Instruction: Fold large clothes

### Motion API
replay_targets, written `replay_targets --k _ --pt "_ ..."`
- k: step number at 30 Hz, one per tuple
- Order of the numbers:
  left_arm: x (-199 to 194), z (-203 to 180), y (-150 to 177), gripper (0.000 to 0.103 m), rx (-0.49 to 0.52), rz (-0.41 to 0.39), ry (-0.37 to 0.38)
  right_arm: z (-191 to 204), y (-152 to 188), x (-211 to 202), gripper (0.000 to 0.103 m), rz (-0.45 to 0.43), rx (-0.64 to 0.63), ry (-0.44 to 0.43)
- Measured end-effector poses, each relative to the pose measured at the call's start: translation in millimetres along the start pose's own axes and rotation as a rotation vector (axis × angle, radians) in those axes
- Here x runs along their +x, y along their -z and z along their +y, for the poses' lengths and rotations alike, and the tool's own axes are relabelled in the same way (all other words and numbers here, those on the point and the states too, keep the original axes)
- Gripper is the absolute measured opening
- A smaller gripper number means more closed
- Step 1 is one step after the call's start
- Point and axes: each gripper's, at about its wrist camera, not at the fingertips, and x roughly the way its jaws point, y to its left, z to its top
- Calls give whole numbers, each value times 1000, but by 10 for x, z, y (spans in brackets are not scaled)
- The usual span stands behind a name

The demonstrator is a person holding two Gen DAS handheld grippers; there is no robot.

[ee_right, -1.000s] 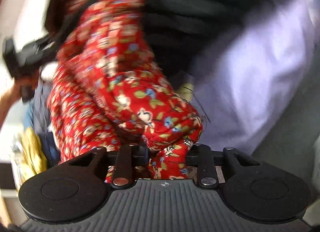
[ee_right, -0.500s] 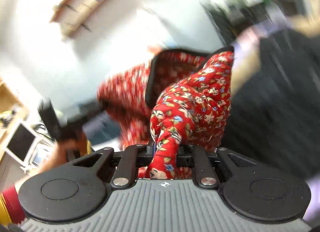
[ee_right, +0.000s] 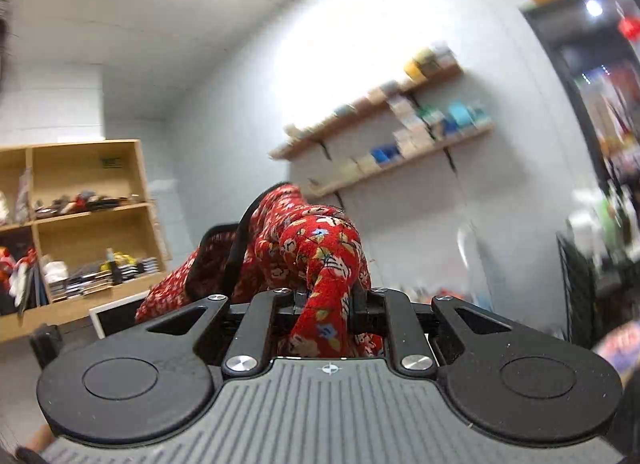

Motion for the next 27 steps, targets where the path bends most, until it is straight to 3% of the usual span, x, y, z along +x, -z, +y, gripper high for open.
replay_targets --k 4,6,9,13,15,16,17,18,20,23,25,27 --pt "-435 124 -294 61 -60 -53 -28 78 -213 111 18 -42 -10 -62" --pt "-484 160 -358 62 -72 -49 -37 -90 -303 258 18 -49 -9 -67" --pt "-131 142 -139 65 -49 7 -71 -341 -211 735 18 9 34 -50" --pt "595 315 605 71 -108 237 -122 -612 500 1431 20 193 71 81" --pt "887 345 1082 88 -54 333 -197 -857 967 1903 24 356 60 149" --pt "1041 325 1360 95 -12 369 -235 -922 1192 2059 29 412 47 195" --pt "1126 317 1625 103 28 386 -283 -1045 1480 2229 40 464 63 251" --pt "1190 312 1865 103 40 400 -325 -1120 1728 2374 48 514 64 274" --pt "1312 381 2211 103 15 486 -373 -1195 2112 2456 53 556 51 324" --pt "1233 539 2433 103 -56 536 -410 -1239 2415 2355 71 595 84 348" --pt "1053 674 2397 103 -19 530 -451 -1258 2442 2200 74 589 114 323" --pt "770 824 2233 103 48 512 -503 -1226 2342 2066 80 610 67 348"
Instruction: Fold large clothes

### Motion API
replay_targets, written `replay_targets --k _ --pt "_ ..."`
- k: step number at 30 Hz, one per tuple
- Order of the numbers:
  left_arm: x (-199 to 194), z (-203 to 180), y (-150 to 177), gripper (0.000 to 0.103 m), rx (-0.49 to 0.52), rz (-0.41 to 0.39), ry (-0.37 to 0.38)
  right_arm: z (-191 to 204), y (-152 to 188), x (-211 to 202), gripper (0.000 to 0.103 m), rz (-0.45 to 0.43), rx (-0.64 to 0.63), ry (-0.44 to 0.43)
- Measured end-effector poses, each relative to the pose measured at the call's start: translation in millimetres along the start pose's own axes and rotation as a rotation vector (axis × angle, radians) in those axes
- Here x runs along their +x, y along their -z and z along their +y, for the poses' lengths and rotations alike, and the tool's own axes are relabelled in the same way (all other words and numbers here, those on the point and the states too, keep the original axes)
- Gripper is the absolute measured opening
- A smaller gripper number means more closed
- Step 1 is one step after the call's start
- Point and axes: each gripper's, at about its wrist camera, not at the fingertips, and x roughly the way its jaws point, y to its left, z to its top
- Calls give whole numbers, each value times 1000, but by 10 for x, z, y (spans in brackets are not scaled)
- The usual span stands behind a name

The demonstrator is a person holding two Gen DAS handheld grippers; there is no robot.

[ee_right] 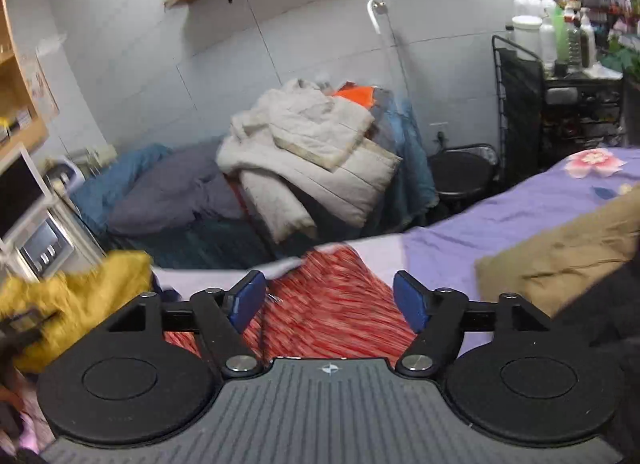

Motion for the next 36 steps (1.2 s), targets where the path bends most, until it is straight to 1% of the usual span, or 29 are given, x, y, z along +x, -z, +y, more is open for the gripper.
replay_targets --k 2,3,5,7,9,12,13,17,19,23,25,27,29,32,34,36 --pt "-104 255 29 103 31 -9 -61 -70 -28 -240 84 -3 -47 67" --pt "-136 382 16 103 41 3 -85 -122 10 -311 87 4 -54 92" --pt "-178 581 126 103 49 48 -114 -234 101 -469 87 25 -34 123" --pt "-322 708 375 103 52 88 -112 -319 275 -555 87 54 -6 124" --pt "-354 756 624 103 54 157 -78 -296 495 -586 87 106 17 119" --pt "-403 665 1032 103 63 281 -28 -103 892 -536 87 220 22 61" --pt "-434 622 1138 103 51 307 -19 6 1020 -496 87 259 12 41" --pt "-618 472 1418 103 -44 364 23 500 1463 -354 87 380 -49 -50" --pt "-654 374 1523 103 -44 389 38 698 1612 -282 87 443 -91 -96" --pt "-757 208 1661 103 37 406 25 895 1750 -172 87 528 -139 -108" --pt "-820 259 1674 103 25 408 21 931 1752 -169 88 539 -161 -109" --pt "-881 389 1626 103 -11 389 -4 965 1777 -137 91 564 -183 -107" --pt "-960 589 1501 103 -34 361 -71 985 1833 -109 91 581 -208 -99" --pt "-1125 942 1271 103 -34 291 -212 1046 1939 -66 91 611 -272 -69" --pt "-1223 1088 1186 103 19 246 -275 1092 2029 -19 91 627 -312 -56" --pt "-1242 1126 1185 103 94 246 -288 1136 2127 27 91 624 -372 -39"
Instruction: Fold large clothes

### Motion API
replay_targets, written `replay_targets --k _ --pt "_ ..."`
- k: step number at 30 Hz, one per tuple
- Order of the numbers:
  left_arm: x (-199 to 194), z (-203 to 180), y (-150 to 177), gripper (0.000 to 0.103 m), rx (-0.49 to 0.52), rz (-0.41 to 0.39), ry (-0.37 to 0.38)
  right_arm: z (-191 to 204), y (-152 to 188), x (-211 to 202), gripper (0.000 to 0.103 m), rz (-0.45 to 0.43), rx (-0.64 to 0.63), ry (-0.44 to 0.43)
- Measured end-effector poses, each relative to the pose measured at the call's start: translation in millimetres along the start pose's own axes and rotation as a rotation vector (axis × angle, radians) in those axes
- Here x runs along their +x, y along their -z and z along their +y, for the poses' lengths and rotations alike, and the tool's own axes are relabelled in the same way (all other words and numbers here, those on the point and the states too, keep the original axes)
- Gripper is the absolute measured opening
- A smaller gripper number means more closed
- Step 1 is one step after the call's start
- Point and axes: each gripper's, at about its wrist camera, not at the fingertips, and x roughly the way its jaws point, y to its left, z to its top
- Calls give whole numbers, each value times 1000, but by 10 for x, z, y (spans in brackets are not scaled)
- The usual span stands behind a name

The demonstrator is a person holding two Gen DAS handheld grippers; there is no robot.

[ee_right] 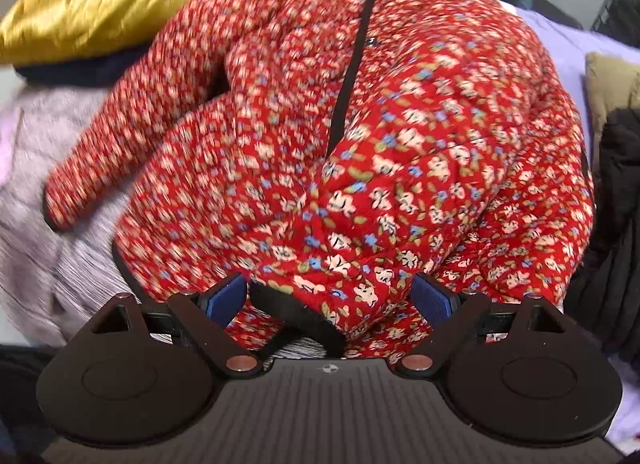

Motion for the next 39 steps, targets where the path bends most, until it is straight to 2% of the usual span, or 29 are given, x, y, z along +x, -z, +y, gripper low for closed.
replay_targets --k 2,4,5,7,8,9,13,17,19,23,26,29,31,32,34,35,36,37,38,39 --pt "41 -46 45 103 1 35 32 59 30 94 91 -5 -49 38" --pt "80 -142 109 103 -69 76 114 100 52 163 88 -26 -85 54" --pt "96 -222 160 103 -99 94 158 116 64 176 83 -49 -98 79" --pt "151 -414 265 103 -122 141 219 156 87 193 60 -81 -141 107" --pt "168 -523 309 103 -116 161 237 178 103 178 34 -93 -164 114" --pt "175 -650 360 103 -100 175 256 188 121 143 27 -110 -180 110" --pt "154 -1015 423 103 9 178 296 73 116 -130 21 -195 -189 88" --pt "132 -1103 303 103 10 130 323 -433 -173 -699 17 -335 -28 76" --pt "159 -1088 232 103 -19 123 319 -817 -365 -1064 16 -427 46 121" --pt "220 -1014 132 103 -93 129 303 -1728 -712 -1769 12 -583 134 297" --pt "208 -954 114 103 -102 126 279 -2427 -923 -2149 11 -645 178 469" --pt "186 -922 145 103 -95 138 251 -3117 -1113 -2300 10 -649 244 599" --pt "184 -900 180 103 -99 153 235 -3640 -1187 -2266 11 -602 359 618" --pt "180 -897 199 103 -105 160 229 -3863 -1202 -2185 17 -585 439 623" --pt "186 -881 237 103 -111 175 219 -4137 -1196 -1989 18 -538 546 675" --pt "181 -878 258 103 -111 180 210 -4190 -1167 -1899 22 -527 559 676" --pt "169 -882 284 103 -113 183 202 -4205 -1117 -1810 40 -528 561 659" --pt "169 -882 312 103 -116 187 200 -4178 -1069 -1715 51 -531 562 648" --pt "175 -880 339 103 -118 196 201 -4114 -1036 -1629 68 -533 556 646" --pt "189 -878 367 103 -116 208 204 -4035 -978 -1560 70 -540 544 648"
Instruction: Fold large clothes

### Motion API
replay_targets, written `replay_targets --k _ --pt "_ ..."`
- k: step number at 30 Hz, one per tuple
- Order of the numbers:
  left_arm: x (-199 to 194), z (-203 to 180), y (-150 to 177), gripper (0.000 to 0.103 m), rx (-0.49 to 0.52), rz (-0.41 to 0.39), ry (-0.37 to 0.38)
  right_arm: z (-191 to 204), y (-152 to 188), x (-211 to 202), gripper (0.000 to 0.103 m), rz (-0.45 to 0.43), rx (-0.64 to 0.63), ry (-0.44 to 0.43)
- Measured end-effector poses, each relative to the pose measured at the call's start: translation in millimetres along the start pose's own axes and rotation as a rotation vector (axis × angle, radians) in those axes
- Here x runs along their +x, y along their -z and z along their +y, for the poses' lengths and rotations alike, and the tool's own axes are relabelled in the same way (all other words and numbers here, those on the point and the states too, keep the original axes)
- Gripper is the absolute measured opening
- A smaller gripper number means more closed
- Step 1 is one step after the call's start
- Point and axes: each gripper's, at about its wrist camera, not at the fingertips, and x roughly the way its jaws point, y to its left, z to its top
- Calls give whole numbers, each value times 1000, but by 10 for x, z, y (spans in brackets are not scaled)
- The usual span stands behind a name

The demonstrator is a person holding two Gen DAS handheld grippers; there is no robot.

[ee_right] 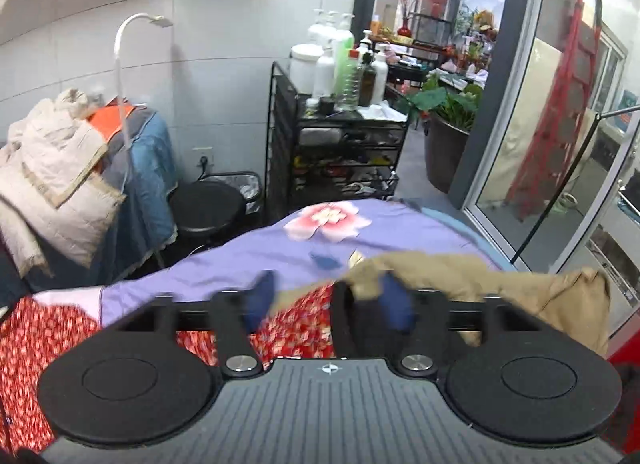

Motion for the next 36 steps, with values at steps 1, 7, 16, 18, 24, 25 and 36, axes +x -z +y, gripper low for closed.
replay_targets --k 1,7,16,18,24,25,36 --pt "23 10 21 103 3 11 5 63 86 -67 69 -10 -14 -16" --pt "315 103 -36 103 55 24 59 419 321 -555 82 2 -22 -229" --pt "1171 -102 -255 103 123 111 287 813 814 -1128 87 119 -24 -401" --pt "1371 -200 -228 103 131 180 316 924 998 -1201 87 160 -41 -410" --pt "1335 -407 -137 90 136 169 315 1136 1532 -1440 87 274 -17 -439" --pt "1263 -413 -122 78 137 154 305 1154 1613 -1472 87 290 -12 -440" --pt "-293 -140 -915 51 74 -284 261 1310 2197 -1462 87 457 72 -405"
